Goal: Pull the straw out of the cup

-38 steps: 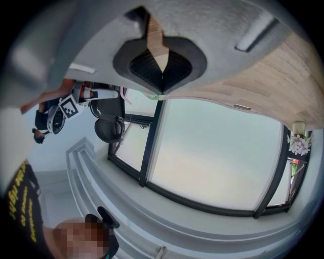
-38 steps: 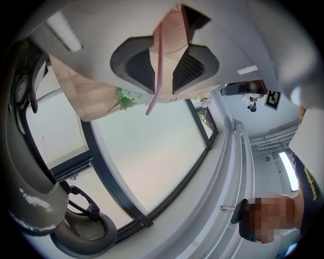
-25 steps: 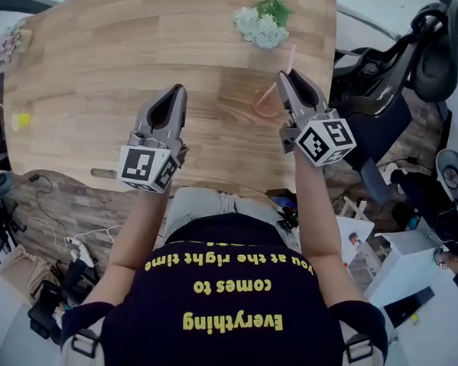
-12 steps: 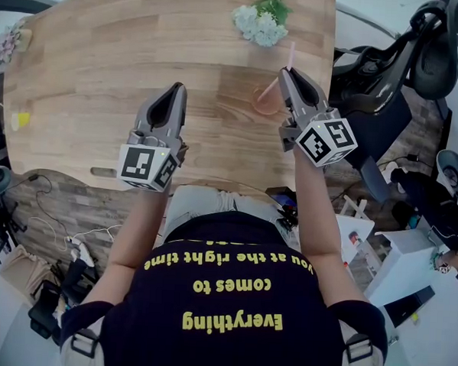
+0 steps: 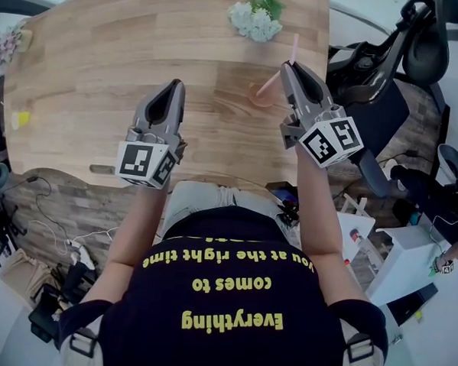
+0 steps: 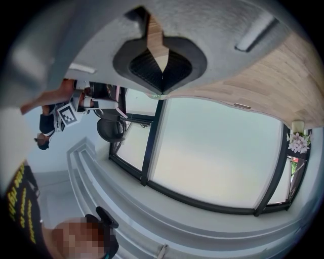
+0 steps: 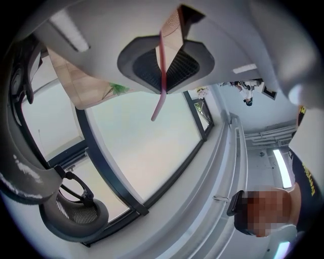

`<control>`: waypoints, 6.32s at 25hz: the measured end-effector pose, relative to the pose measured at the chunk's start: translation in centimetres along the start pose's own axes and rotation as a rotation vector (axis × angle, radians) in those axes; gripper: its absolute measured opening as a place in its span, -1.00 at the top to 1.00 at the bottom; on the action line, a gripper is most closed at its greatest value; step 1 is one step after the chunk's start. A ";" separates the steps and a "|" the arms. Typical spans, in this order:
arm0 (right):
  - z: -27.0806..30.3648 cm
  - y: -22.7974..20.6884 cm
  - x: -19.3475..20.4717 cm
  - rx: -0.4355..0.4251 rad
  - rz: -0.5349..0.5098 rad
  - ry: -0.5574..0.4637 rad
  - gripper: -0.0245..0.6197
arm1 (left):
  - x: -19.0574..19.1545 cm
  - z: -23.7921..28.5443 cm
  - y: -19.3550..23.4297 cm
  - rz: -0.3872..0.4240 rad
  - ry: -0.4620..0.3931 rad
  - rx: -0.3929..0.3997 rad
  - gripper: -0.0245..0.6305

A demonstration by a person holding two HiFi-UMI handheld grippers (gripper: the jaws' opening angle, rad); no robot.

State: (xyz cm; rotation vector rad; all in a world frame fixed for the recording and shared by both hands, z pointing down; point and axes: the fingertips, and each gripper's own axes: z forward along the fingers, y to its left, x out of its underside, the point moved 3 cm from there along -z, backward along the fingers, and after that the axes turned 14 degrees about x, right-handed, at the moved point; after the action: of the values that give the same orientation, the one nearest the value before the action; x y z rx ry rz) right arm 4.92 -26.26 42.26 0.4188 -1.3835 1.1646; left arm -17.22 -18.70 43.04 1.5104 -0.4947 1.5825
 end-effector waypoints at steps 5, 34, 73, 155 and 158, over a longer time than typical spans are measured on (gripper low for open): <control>-1.6 0.7 -1.5 -0.009 -0.005 -0.038 0.81 | -0.5 -0.6 -1.1 0.012 -0.015 0.004 0.93; -10.9 2.3 -4.6 -0.024 -0.017 -0.149 0.81 | -0.9 -4.1 -7.1 0.073 -0.061 0.026 0.93; -10.5 -5.7 6.9 0.112 0.180 0.188 0.82 | 1.9 -2.1 -8.3 0.051 0.008 0.082 0.93; -4.5 -9.5 17.0 0.222 0.468 0.541 0.72 | 3.2 -4.0 -7.2 0.010 0.020 -0.003 0.93; -4.6 -9.2 16.2 0.208 0.475 0.502 0.76 | 3.0 -4.2 -7.2 0.012 0.019 -0.004 0.93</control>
State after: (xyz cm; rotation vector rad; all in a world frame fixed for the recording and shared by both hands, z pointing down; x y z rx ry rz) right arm 11.37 -20.15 59.25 -0.0751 -0.9424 1.6747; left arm -13.65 -10.59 43.15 1.4907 -0.4965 1.6024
